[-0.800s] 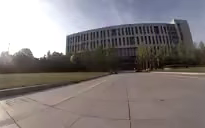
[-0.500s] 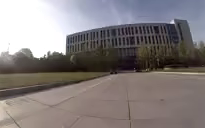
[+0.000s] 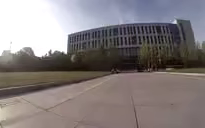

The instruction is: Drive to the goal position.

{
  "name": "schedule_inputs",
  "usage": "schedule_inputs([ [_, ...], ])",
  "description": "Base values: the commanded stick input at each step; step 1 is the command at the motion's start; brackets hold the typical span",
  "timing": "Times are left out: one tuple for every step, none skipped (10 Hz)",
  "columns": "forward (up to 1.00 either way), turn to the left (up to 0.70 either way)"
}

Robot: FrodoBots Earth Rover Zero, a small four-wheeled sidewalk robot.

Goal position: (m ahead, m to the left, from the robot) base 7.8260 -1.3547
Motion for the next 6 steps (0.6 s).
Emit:
schedule_inputs([
  [0.7, 0.0],
  [0.7, 0.0],
  [0.7, 0.0],
  [0.7, 0.0],
  [0.7, 0.0],
  [0.7, 0.0],
])
